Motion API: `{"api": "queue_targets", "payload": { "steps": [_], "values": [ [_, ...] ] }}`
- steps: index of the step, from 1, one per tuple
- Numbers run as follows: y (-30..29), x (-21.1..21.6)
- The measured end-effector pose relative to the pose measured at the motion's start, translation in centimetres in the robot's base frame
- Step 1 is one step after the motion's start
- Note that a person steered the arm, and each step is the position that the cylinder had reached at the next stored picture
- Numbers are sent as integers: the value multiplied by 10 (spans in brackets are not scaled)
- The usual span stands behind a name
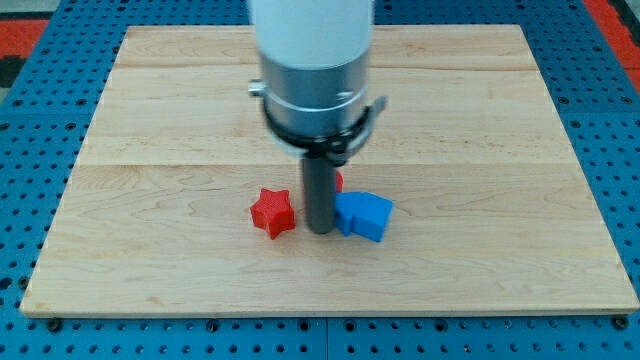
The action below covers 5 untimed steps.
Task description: Move the red circle to the center
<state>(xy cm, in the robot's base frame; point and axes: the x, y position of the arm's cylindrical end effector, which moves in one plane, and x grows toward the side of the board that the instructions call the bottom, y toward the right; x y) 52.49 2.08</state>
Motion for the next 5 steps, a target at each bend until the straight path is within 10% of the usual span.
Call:
{"api": "queue_targets", "payload": {
  "steps": [3,5],
  "values": [
    [102,-2],
    [58,47]
  ]
}}
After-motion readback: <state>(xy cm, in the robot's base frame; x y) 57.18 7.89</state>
